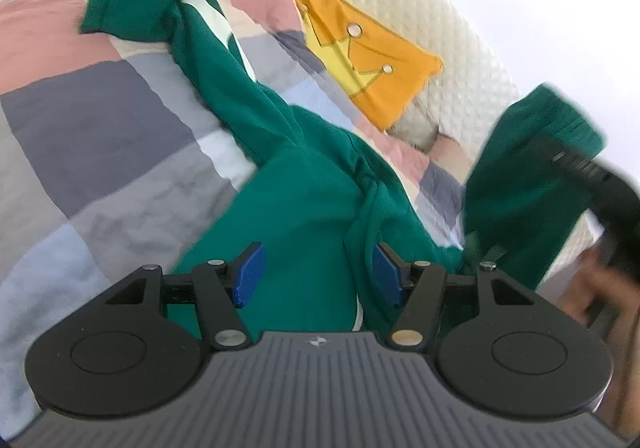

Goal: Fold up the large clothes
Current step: 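Lift the sleeve cuff with the right gripper and lay it across the hoodie body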

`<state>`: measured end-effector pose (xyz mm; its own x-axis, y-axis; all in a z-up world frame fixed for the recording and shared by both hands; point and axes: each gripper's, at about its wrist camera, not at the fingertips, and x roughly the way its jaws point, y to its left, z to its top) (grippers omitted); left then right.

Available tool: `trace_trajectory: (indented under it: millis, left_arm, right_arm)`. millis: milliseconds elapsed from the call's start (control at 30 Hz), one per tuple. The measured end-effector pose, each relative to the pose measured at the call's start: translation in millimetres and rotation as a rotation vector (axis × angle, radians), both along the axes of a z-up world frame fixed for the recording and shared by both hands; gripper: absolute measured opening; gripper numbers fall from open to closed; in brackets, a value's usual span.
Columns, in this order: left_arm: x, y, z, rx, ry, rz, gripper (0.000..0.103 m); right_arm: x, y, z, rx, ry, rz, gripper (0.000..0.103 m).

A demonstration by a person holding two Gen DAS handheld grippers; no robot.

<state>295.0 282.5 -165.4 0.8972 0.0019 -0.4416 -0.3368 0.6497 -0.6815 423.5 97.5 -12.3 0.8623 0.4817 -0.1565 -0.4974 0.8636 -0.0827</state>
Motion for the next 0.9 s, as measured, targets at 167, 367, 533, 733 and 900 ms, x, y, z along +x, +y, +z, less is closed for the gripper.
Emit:
trace_trajectory:
  millis: [167, 367, 533, 733, 900]
  left_arm:
    - [-8, 15, -3, -0.023, -0.017, 0.030, 0.065]
    - [-7, 24, -10, -0.034, -0.006, 0.044, 0.065]
    - [-1, 22, -11, -0.019, -0.003, 0.049, 0.065]
    - [0, 21, -6, 0.004, -0.032, 0.051, 0.065]
    - [-3, 14, 7, 0.051, -0.102, 0.028, 0.065]
  right_arm:
    - [-13, 41, -53, -0.042, 0.087, 0.036, 0.011]
    - [-24, 64, -113, -0.033, 0.214, 0.074, 0.011]
    - [-28, 69, -144, -0.023, 0.312, 0.103, 0.013]
    - [-23, 63, -151, 0.042, 0.410, 0.133, 0.061]
    - [-40, 37, -134, 0.088, 0.425, 0.162, 0.073]
